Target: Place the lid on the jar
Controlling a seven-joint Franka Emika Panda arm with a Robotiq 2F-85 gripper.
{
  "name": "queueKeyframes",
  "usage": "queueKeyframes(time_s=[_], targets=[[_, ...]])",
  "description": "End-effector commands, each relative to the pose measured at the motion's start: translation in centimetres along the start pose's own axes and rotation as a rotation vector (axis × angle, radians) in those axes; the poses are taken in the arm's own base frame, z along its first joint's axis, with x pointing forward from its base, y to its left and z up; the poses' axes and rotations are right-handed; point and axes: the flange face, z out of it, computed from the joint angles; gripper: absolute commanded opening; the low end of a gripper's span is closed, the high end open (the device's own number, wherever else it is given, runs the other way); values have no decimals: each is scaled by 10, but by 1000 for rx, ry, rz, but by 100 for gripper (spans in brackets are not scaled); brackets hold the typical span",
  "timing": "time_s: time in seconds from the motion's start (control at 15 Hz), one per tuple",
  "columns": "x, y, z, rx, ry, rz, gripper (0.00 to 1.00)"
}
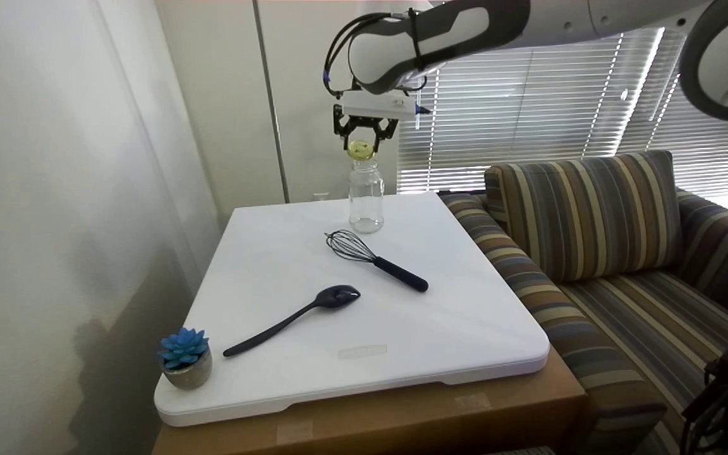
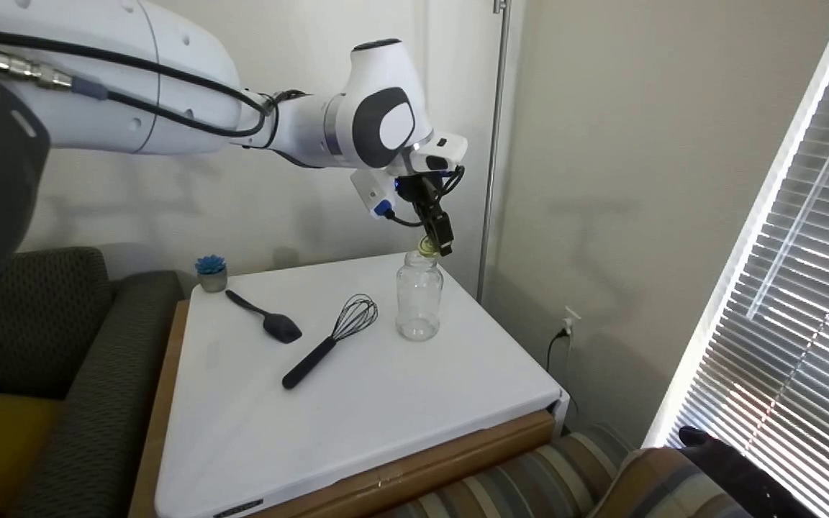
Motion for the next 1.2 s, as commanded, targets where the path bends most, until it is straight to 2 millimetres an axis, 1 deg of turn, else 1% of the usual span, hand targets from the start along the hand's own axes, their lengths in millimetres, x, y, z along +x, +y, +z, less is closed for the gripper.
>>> queueKeyframes(time_s=[0.0, 0.67, 1.13], targets=[[0, 5, 5, -12, -17, 18, 47], [-6, 7, 8, -28, -71, 18, 47], [-12, 9, 7, -57, -147, 16, 47]])
